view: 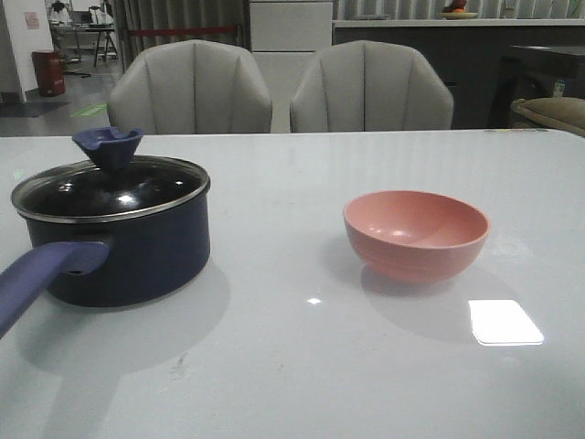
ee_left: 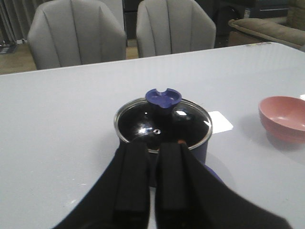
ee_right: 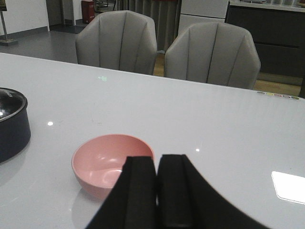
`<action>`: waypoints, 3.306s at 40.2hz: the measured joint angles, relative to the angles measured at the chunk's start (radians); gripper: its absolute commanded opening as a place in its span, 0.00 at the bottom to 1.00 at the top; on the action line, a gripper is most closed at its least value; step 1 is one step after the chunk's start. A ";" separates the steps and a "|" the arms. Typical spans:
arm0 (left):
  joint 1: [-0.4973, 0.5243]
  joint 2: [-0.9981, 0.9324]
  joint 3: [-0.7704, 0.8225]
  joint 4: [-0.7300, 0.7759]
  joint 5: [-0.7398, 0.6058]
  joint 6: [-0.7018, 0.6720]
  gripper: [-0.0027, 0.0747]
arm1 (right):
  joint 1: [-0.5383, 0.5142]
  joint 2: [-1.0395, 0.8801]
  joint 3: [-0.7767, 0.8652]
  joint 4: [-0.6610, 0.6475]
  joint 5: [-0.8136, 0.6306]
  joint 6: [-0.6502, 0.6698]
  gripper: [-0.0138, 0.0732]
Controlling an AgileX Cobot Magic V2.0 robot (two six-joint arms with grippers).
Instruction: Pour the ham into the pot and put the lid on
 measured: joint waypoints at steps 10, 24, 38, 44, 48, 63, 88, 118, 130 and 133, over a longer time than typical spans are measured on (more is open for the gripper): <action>0.133 -0.106 0.234 0.006 -0.254 0.000 0.21 | 0.000 0.000 0.000 0.000 0.000 0.000 0.33; 0.157 -0.114 0.315 0.010 -0.395 0.000 0.21 | 0.000 0.000 0.000 0.000 0.000 0.000 0.33; 0.157 -0.114 0.315 0.010 -0.402 0.000 0.21 | 0.000 0.000 0.000 0.000 0.000 0.000 0.33; 0.157 -0.114 0.315 0.010 -0.402 0.000 0.21 | 0.000 0.000 0.000 0.000 0.000 0.000 0.33; 0.157 -0.114 0.315 0.010 -0.402 0.000 0.21 | 0.000 0.000 0.000 0.000 0.000 0.000 0.33; 0.157 -0.114 0.315 0.010 -0.402 0.000 0.21 | 0.000 0.000 0.000 0.000 0.000 0.000 0.33; 0.157 -0.114 0.315 0.010 -0.402 0.000 0.21 | -0.082 -0.211 0.118 -0.165 0.006 0.095 0.33; 0.157 -0.114 0.315 0.010 -0.402 0.000 0.21 | -0.134 -0.295 0.213 -0.227 0.006 0.251 0.33; 0.157 -0.114 0.315 0.010 -0.402 0.000 0.21 | -0.134 -0.295 0.213 -0.227 0.006 0.253 0.33; 0.157 -0.114 0.315 0.010 -0.402 0.000 0.21 | -0.134 -0.295 0.213 -0.227 0.006 0.253 0.33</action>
